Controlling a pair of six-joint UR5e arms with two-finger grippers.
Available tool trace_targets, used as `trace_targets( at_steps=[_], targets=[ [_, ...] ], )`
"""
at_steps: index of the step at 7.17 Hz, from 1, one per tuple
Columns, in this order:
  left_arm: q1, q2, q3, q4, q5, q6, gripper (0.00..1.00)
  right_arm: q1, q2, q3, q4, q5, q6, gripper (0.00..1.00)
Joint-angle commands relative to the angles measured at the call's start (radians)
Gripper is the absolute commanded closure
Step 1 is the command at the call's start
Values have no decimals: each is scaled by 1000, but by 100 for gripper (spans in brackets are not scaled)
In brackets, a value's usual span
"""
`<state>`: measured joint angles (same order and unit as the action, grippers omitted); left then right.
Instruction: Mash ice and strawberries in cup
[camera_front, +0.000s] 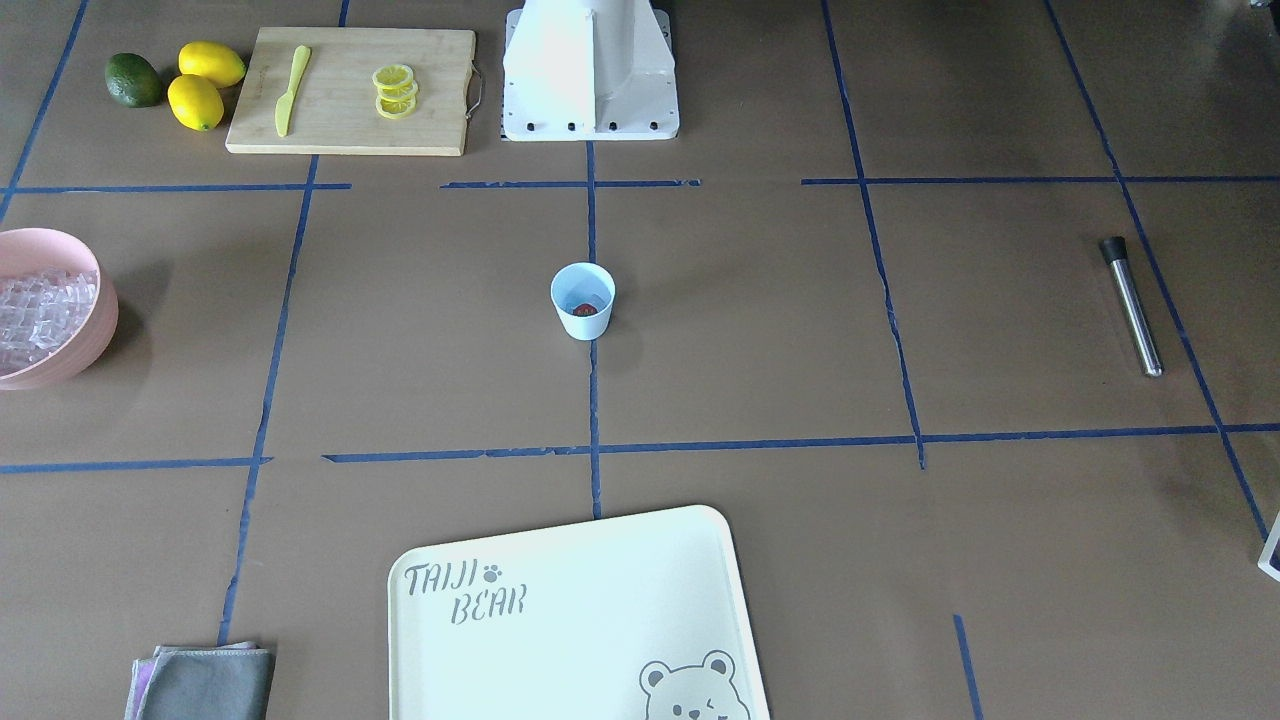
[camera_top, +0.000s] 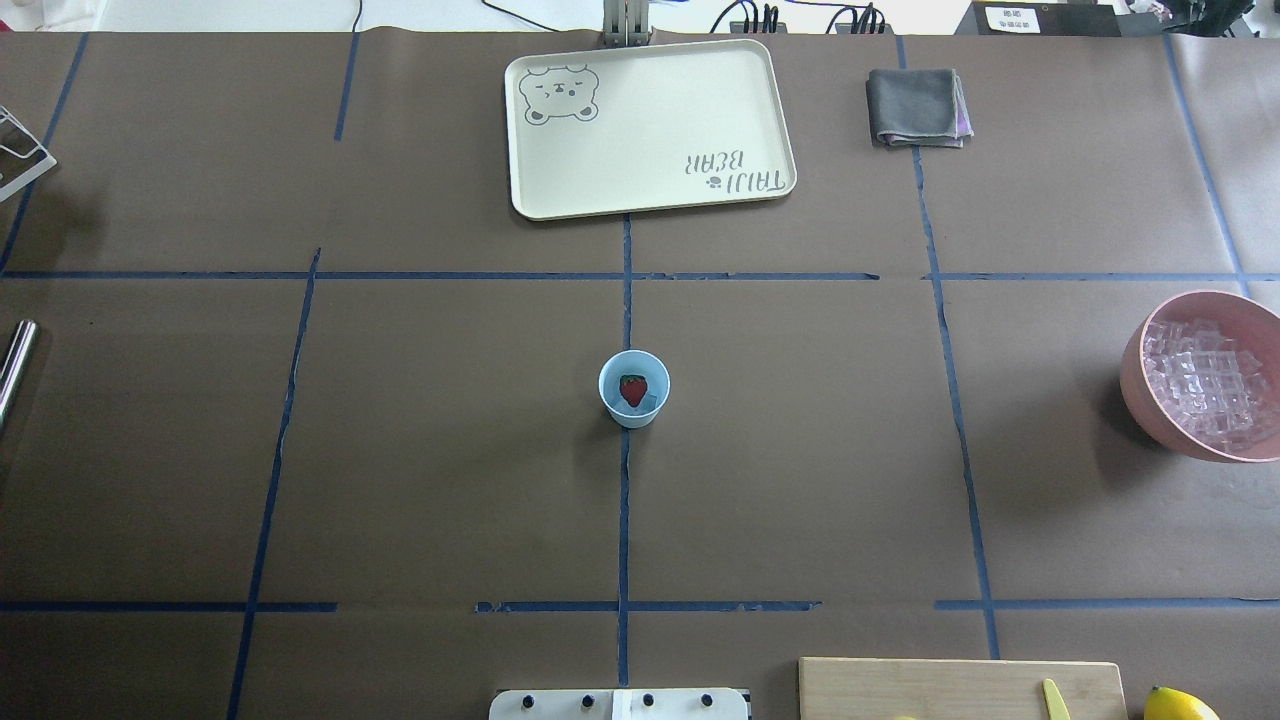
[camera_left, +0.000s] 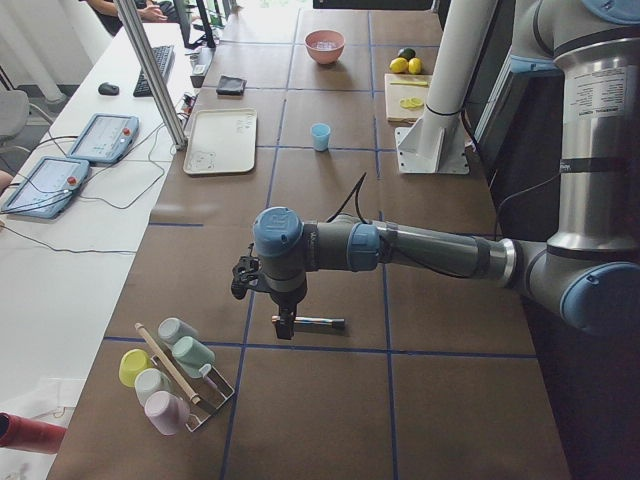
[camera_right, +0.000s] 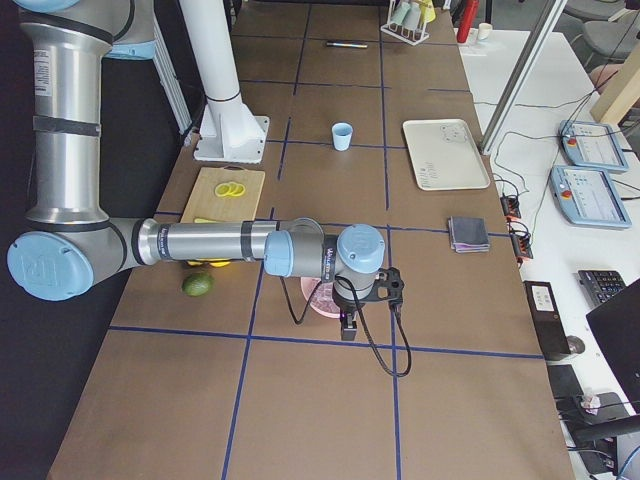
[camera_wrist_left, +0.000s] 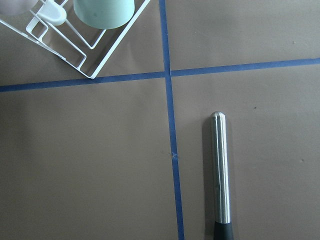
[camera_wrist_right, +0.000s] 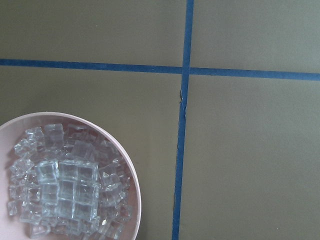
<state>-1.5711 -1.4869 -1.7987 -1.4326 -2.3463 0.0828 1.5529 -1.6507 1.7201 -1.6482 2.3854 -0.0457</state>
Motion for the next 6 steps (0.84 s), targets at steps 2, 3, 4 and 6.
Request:
trace_targets(
  at_steps=[2,3,4,6],
  targets=[
    [0,16,-11,1,1,0,0,-1,5,19,2,1,0,0],
    [0,16,-13,1,1,0,0,1,5,18,1,0,1,0],
    [0,16,-13,1,1,0,0,1,3,13,1,-2,3,0],
    [2,16,-11,1,1,-2,0,1,3,13,1,-2,1,0]
  ],
)
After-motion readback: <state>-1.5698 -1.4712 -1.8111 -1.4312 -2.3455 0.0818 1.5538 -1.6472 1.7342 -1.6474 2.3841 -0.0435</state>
